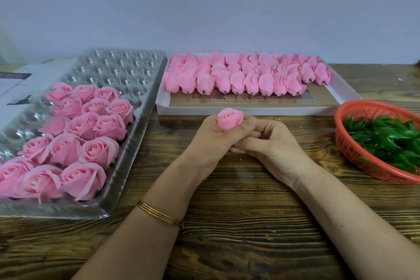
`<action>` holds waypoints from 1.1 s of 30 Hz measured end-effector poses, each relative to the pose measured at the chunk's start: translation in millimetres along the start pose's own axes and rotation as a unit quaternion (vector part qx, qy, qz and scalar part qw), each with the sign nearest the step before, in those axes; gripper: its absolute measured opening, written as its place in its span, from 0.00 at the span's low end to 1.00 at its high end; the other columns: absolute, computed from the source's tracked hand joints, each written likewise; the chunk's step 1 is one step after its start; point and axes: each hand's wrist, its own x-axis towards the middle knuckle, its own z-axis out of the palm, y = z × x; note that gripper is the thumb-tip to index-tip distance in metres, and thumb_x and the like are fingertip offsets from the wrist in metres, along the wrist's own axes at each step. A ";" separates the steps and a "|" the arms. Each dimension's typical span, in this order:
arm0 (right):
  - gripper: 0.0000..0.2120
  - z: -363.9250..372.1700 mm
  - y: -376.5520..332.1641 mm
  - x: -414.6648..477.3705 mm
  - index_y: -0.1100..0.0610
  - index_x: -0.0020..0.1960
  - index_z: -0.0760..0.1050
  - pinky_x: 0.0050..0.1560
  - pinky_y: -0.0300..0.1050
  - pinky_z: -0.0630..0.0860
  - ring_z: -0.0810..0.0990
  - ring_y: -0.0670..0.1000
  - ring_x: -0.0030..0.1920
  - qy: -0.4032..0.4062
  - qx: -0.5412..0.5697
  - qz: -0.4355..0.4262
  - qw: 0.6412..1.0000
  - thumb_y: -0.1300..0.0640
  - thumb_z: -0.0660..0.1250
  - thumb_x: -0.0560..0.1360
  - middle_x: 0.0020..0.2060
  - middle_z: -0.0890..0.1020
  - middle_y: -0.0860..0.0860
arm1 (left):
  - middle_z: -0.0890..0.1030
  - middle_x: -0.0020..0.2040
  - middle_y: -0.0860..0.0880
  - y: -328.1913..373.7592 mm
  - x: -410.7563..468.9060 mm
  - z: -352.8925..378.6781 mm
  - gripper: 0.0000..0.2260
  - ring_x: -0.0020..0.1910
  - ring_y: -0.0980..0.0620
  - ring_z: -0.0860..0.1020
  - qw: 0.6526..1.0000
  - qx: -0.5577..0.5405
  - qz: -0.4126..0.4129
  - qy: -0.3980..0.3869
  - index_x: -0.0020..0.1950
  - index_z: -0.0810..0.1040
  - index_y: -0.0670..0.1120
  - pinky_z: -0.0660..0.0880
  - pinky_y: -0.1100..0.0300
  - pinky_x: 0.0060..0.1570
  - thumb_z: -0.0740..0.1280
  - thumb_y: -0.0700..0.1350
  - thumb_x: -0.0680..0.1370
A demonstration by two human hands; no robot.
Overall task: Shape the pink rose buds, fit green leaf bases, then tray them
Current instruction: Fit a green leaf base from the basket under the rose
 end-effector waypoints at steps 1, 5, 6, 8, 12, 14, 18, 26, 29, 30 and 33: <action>0.16 -1.3 -0.9 -0.2 0.57 0.51 0.84 0.53 0.42 0.81 0.84 0.53 0.49 0.006 -0.012 0.003 1.000 0.68 0.74 0.64 0.46 0.85 0.60 | 0.84 0.45 0.43 -0.8 0.2 0.5 0.09 0.47 0.49 0.81 1.000 0.012 0.018 0.013 0.52 0.82 0.39 0.79 0.55 0.51 0.70 0.43 0.76; 0.15 -5.2 -4.8 0.2 0.60 0.51 0.82 0.45 0.41 0.79 0.82 0.51 0.45 0.111 -0.052 -0.022 0.992 0.59 0.69 0.65 0.42 0.86 0.53 | 0.83 0.43 0.40 -5.0 2.8 1.0 0.08 0.43 0.52 0.80 0.987 0.098 0.083 0.098 0.48 0.81 0.38 0.78 0.59 0.47 0.71 0.43 0.77; 0.15 -6.8 -5.3 0.1 0.59 0.50 0.82 0.44 0.42 0.77 0.81 0.52 0.44 0.143 -0.061 -0.033 0.987 0.58 0.69 0.65 0.41 0.86 0.52 | 0.83 0.42 0.40 -6.0 3.4 1.1 0.10 0.41 0.54 0.79 0.981 0.123 0.097 0.113 0.48 0.81 0.37 0.77 0.61 0.45 0.72 0.44 0.76; 0.14 -8.6 -6.1 0.0 0.57 0.49 0.82 0.48 0.45 0.76 0.79 0.52 0.45 0.181 -0.068 -0.048 0.980 0.57 0.69 0.64 0.42 0.84 0.53 | 0.80 0.36 0.41 -5.4 2.8 2.9 0.11 0.36 0.54 0.77 0.972 0.161 0.112 0.129 0.45 0.80 0.36 0.75 0.61 0.41 0.72 0.45 0.76; 0.14 -4.5 -7.3 -0.6 0.57 0.50 0.81 0.56 0.44 0.75 0.80 0.47 0.47 0.201 -0.062 -0.082 0.974 0.59 0.69 0.64 0.45 0.83 0.52 | 0.78 0.32 0.42 -3.2 0.0 6.3 0.16 0.32 0.50 0.74 0.963 0.212 0.120 0.116 0.39 0.77 0.36 0.76 0.50 0.39 0.74 0.49 0.74; 0.14 -2.3 -8.3 -1.6 0.56 0.50 0.81 0.55 0.42 0.74 0.80 0.45 0.47 0.194 -0.059 -0.100 0.974 0.59 0.70 0.64 0.45 0.83 0.50 | 0.78 0.35 0.37 -1.7 -1.9 7.1 0.17 0.33 0.43 0.74 0.963 0.213 0.129 0.107 0.39 0.77 0.35 0.75 0.46 0.41 0.76 0.49 0.73; 0.12 -1.3 -8.9 -3.1 0.54 0.50 0.82 0.54 0.43 0.73 0.77 0.47 0.47 0.166 -0.058 -0.122 0.977 0.59 0.71 0.66 0.42 0.81 0.48 | 0.77 0.32 0.41 -4.4 -0.7 7.1 0.15 0.32 0.44 0.73 0.967 0.199 0.112 0.114 0.39 0.76 0.33 0.74 0.45 0.40 0.77 0.44 0.72; 0.07 9.3 -9.5 -4.4 0.49 0.40 0.84 0.51 0.40 0.76 0.81 0.46 0.47 0.075 -0.044 -0.130 0.988 0.60 0.73 0.66 0.42 0.84 0.47 | 0.86 0.46 0.42 -10.8 0.3 12.8 0.09 0.50 0.41 0.83 0.978 0.182 0.073 0.071 0.48 0.84 0.41 0.78 0.38 0.53 0.76 0.40 0.69; 0.07 11.2 -8.1 -3.6 0.49 0.39 0.85 0.58 0.46 0.75 0.81 0.48 0.50 0.061 -0.061 -0.131 0.988 0.60 0.72 0.67 0.45 0.85 0.47 | 0.85 0.43 0.41 -10.8 0.6 12.9 0.09 0.47 0.40 0.83 0.975 0.197 0.071 0.069 0.45 0.83 0.40 0.78 0.38 0.50 0.76 0.42 0.67; 0.07 11.2 -7.3 -3.2 0.49 0.39 0.85 0.59 0.47 0.75 0.81 0.48 0.51 0.062 -0.070 -0.131 0.987 0.60 0.72 0.67 0.46 0.85 0.47 | 0.85 0.43 0.41 -10.6 0.9 13.1 0.10 0.48 0.40 0.83 0.974 0.203 0.071 0.067 0.45 0.83 0.39 0.78 0.38 0.51 0.75 0.43 0.67; 0.06 11.4 -5.1 -2.0 0.50 0.40 0.86 0.54 0.40 0.75 0.81 0.45 0.50 0.056 -0.081 -0.128 0.987 0.60 0.72 0.67 0.46 0.85 0.47 | 0.84 0.44 0.39 -8.2 0.2 12.4 0.11 0.48 0.39 0.82 0.973 0.210 0.069 0.067 0.44 0.83 0.37 0.78 0.39 0.51 0.75 0.42 0.66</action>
